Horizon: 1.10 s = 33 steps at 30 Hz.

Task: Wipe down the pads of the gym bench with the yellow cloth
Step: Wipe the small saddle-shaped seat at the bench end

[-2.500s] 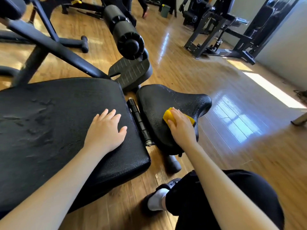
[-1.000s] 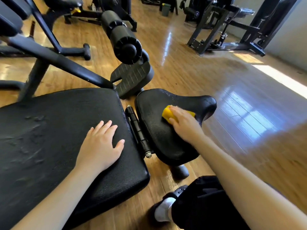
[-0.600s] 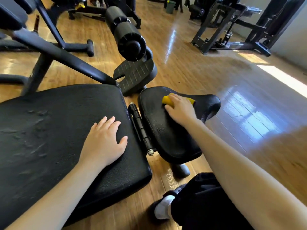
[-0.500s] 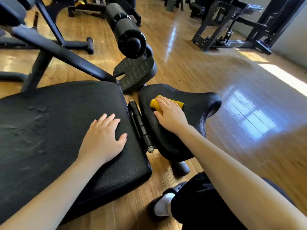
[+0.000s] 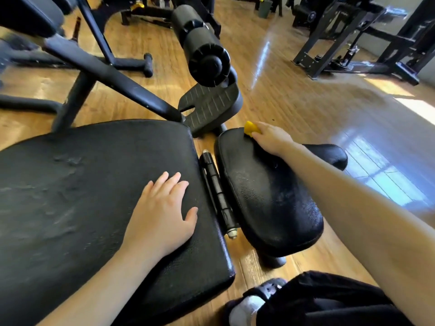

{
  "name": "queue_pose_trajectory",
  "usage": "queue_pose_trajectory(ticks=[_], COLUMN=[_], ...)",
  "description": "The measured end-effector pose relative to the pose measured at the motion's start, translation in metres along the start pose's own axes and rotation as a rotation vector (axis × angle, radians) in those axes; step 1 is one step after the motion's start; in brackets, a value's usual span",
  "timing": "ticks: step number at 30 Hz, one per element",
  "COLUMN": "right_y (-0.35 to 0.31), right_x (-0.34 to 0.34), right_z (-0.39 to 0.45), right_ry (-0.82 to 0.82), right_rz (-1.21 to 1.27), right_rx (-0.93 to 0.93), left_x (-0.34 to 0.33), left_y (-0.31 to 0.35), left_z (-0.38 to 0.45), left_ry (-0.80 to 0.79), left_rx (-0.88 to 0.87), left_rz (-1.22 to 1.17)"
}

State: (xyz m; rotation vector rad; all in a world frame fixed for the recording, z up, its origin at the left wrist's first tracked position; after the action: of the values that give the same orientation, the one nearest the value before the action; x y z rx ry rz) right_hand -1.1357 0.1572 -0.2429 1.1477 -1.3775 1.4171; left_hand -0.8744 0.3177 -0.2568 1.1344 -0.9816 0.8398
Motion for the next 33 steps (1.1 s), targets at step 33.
queue_pose_trajectory(ticks=[33], right_y=[-0.005], right_x=[0.004], right_z=[-0.071], right_ry=[0.249], right_rz=[-0.002], right_rx=[0.031], left_x=[0.001], left_y=[0.002], left_z=[0.002], left_ry=[-0.001], left_rx=[0.002], left_rz=[-0.024])
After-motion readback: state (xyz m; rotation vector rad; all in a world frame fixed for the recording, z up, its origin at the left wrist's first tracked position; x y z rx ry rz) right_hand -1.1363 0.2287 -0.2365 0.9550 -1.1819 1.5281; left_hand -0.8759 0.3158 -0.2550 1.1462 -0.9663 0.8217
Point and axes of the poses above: each hand's wrist, its own z-axis towards the middle knuckle, its own x-axis out of the back of the hand, y = z × x, the point moved 6 cm from there along z, towards the middle knuckle, and after that the axes turned 5 degrees about x, right-handed, at the moved point
